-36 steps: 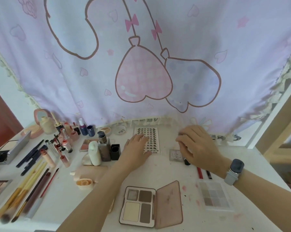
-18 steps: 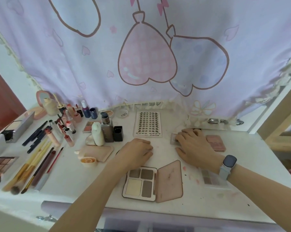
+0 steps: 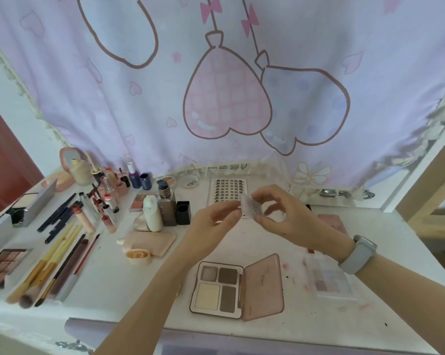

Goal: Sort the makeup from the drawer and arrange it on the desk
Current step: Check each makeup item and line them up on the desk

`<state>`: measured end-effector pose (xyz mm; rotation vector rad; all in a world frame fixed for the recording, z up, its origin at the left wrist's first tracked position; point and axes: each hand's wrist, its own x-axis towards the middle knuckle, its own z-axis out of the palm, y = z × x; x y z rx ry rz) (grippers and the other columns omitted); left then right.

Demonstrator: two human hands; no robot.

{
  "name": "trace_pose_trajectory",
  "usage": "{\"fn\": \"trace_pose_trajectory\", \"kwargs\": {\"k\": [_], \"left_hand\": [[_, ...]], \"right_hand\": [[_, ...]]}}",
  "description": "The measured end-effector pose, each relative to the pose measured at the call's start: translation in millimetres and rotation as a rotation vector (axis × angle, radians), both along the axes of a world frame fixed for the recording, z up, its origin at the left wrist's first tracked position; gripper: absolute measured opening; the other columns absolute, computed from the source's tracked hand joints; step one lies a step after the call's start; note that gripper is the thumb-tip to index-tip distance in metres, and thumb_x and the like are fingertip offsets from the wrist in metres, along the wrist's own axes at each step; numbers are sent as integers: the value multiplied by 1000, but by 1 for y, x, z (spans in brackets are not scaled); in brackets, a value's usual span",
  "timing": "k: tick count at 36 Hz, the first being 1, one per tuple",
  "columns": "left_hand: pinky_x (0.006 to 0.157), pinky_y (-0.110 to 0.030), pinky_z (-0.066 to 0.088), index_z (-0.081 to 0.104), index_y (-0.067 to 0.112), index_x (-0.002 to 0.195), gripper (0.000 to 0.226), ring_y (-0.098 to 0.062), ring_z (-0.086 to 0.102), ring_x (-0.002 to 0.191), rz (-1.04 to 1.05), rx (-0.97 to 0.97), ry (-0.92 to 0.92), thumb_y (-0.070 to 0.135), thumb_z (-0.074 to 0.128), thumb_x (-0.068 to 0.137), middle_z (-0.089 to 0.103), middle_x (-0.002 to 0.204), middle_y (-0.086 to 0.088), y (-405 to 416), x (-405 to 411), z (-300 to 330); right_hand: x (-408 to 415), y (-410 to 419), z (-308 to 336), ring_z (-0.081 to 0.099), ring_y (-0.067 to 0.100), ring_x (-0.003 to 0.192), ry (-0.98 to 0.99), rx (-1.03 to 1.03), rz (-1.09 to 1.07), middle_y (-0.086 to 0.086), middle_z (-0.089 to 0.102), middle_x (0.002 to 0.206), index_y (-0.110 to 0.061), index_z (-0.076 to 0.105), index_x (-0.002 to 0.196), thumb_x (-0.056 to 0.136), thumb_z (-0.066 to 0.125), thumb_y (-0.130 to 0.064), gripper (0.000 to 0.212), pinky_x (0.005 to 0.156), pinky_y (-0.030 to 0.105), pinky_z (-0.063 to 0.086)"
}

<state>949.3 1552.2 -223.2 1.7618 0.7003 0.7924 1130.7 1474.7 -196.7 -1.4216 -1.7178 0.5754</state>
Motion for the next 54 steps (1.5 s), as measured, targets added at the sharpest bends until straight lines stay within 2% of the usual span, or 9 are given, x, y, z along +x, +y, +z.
{"fn": "trace_pose_trajectory", "kwargs": {"k": [5, 11, 21, 24, 30, 37, 43, 49, 54], "left_hand": [[83, -23, 53, 65, 38, 106, 30, -6, 64, 100, 34, -91, -215, 36, 64, 75, 70, 105, 15, -10, -6, 21], [76, -16, 51, 64, 12, 115, 32, -3, 65, 92, 159, -98, -274, 10, 66, 83, 71, 103, 5, -10, -13, 23], [66, -14, 50, 58, 27, 113, 28, -13, 65, 93, 199, 57, -147, 14, 60, 88, 61, 110, 0, -7, -18, 28], [60, -20, 54, 50, 27, 128, 49, -16, 63, 87, 192, 103, -108, 24, 68, 83, 63, 102, 4, -3, -23, 28], [77, -15, 48, 31, 35, 141, 94, -2, 64, 89, 173, 81, -69, 60, 73, 61, 71, 95, 17, 2, -31, 29], [70, -20, 52, 44, 36, 127, 72, -6, 67, 82, 103, -52, -170, 48, 75, 62, 72, 101, 10, -4, -27, 35], [74, -24, 54, 50, 12, 126, 60, -17, 68, 91, 59, -300, -390, 24, 72, 71, 73, 94, -4, -9, -24, 37], [86, -33, 52, 60, 14, 108, 47, -21, 67, 96, 153, -280, -395, 24, 77, 65, 73, 97, -4, -5, -23, 36], [72, -14, 50, 58, 16, 114, 46, -11, 67, 94, 153, -150, -265, 12, 76, 71, 73, 97, 3, -5, -25, 36]], "right_hand": [[-20, 8, 8, 62, 13, 99, 198, 32, -8, 0, 65, 104, -21, 60, 100, 84, 66, -8, 21, 88, 32, 52], [-33, 11, 11, 63, 7, 98, 150, 27, -12, -4, 67, 102, -26, 61, 96, 84, 67, -14, 18, 94, 27, 49], [-37, 16, 18, 62, 7, 81, 147, 76, -80, -5, 67, 85, -29, 62, 88, 87, 61, -5, 24, 76, 25, 52], [-33, 16, 22, 61, 6, 80, 131, 131, -78, -7, 65, 86, -31, 63, 90, 87, 60, -3, 28, 73, 22, 50], [-33, 11, 21, 56, 12, 87, -129, 256, 50, -1, 54, 106, -18, 66, 107, 85, 62, -1, 28, 74, 23, 49], [-38, 11, 17, 62, 22, 82, -388, 491, 31, 13, 61, 99, 1, 67, 96, 87, 60, -11, 16, 68, 36, 54], [-42, 11, 19, 61, 15, 76, -284, 559, -58, 14, 62, 94, 4, 67, 94, 85, 62, -7, 15, 74, 16, 51], [-42, 9, 20, 60, 14, 87, -186, 390, -27, 6, 60, 103, -3, 66, 103, 84, 61, -12, 21, 80, 26, 51], [-40, 12, 22, 60, 13, 90, -105, 211, -14, -1, 61, 98, -9, 68, 97, 87, 63, -14, 12, 83, 31, 52]]}}
